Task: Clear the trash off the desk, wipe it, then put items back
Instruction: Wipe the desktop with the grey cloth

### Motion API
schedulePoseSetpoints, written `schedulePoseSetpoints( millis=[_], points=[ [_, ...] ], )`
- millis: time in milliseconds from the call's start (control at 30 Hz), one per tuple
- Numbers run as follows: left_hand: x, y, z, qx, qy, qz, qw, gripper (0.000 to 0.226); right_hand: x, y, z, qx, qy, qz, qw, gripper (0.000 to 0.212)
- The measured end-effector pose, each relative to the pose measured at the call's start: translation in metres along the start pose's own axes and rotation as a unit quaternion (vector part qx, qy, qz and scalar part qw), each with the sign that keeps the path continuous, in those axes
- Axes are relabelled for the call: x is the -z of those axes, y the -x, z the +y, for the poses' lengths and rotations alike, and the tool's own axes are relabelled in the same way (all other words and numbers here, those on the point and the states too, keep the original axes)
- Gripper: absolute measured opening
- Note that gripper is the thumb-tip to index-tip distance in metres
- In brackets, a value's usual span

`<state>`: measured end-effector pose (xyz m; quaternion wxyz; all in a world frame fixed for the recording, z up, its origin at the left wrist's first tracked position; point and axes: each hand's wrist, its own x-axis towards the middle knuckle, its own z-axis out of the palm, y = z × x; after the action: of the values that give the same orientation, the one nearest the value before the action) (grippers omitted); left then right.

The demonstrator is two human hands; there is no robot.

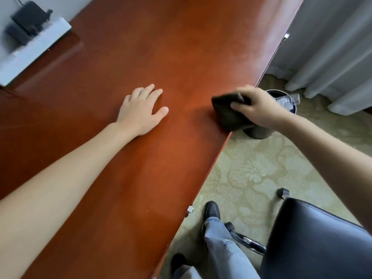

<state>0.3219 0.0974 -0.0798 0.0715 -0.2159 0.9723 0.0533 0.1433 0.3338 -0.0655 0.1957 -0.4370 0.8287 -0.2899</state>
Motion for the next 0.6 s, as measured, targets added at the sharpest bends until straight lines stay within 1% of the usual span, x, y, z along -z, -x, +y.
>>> schedulePoseSetpoints(
  millis=[33, 67, 100, 133, 167, 200, 233, 267, 300, 333, 367, 400, 433, 467, 500, 533, 567, 600],
  points=[
    [0.000, 0.000, 0.001, -0.003, -0.009, 0.006, 1.000, 0.060, -0.008, -0.009, -0.004, -0.020, 0.048, 0.028, 0.998, 0.029],
    [0.000, 0.000, 0.002, -0.005, -0.018, 0.014, 1.000, 0.059, -0.019, -0.012, -0.009, -0.038, 0.104, 0.028, 0.993, 0.042],
    [0.001, -0.001, 0.002, -0.007, -0.023, 0.022, 0.999, 0.058, -0.030, -0.009, -0.013, -0.030, 0.149, 0.026, 0.988, 0.057],
    [0.001, -0.003, 0.003, -0.007, -0.027, 0.029, 0.999, 0.057, -0.040, 0.001, -0.016, 0.007, 0.163, 0.020, 0.986, 0.065],
    [0.002, -0.004, 0.003, -0.006, -0.032, 0.036, 0.999, 0.056, -0.049, 0.016, -0.021, 0.062, 0.155, 0.002, 0.986, 0.064],
    [0.003, -0.006, 0.004, -0.008, -0.038, 0.046, 0.998, 0.054, -0.054, 0.031, -0.024, 0.115, 0.126, -0.033, 0.985, 0.057],
    [0.005, -0.008, 0.006, -0.014, -0.044, 0.056, 0.997, 0.053, -0.052, 0.042, -0.024, 0.152, 0.088, -0.083, 0.981, 0.049],
    [0.007, -0.012, 0.007, -0.025, -0.048, 0.066, 0.996, 0.052, -0.042, 0.043, -0.023, 0.172, 0.046, -0.121, 0.977, 0.045],
    [0.008, -0.015, 0.010, -0.040, -0.050, 0.074, 0.995, 0.051, -0.029, 0.034, -0.019, 0.171, 0.007, -0.113, 0.979, 0.042],
    [0.010, -0.020, 0.012, -0.058, -0.050, 0.081, 0.994, 0.050, -0.017, 0.017, -0.013, 0.162, -0.020, -0.052, 0.985, 0.041],
    [0.012, -0.025, 0.016, -0.076, -0.048, 0.086, 0.992, 0.049, -0.003, -0.005, -0.005, 0.140, -0.024, 0.039, 0.989, 0.042],
    [0.015, -0.032, 0.020, -0.092, -0.044, 0.086, 0.991, 0.049, 0.009, -0.032, 0.006, 0.099, -0.018, 0.119, 0.988, 0.043],
    [0.017, -0.039, 0.024, -0.107, -0.039, 0.081, 0.990, 0.048, 0.020, -0.056, 0.016, 0.046, 0.001, 0.164, 0.985, 0.045],
    [0.018, -0.047, 0.028, -0.120, -0.034, 0.073, 0.990, 0.047, 0.027, -0.078, 0.028, -0.013, 0.045, 0.170, 0.984, 0.047],
    [0.018, -0.055, 0.031, -0.133, -0.028, 0.061, 0.989, 0.047, 0.028, -0.092, 0.038, -0.052, 0.099, 0.147, 0.983, 0.050],
    [0.018, -0.061, 0.034, -0.147, -0.024, 0.051, 0.988, 0.046, 0.025, -0.099, 0.045, -0.049, 0.139, 0.116, 0.982, 0.054],
    [0.018, -0.067, 0.036, -0.165, -0.023, 0.040, 0.985, 0.046, 0.021, -0.100, 0.049, -0.008, 0.161, 0.085, 0.983, 0.057],
    [0.018, -0.073, 0.036, -0.184, -0.024, 0.029, 0.982, 0.047, 0.018, -0.093, 0.053, 0.057, 0.165, 0.056, 0.983, 0.056]
  ],
)
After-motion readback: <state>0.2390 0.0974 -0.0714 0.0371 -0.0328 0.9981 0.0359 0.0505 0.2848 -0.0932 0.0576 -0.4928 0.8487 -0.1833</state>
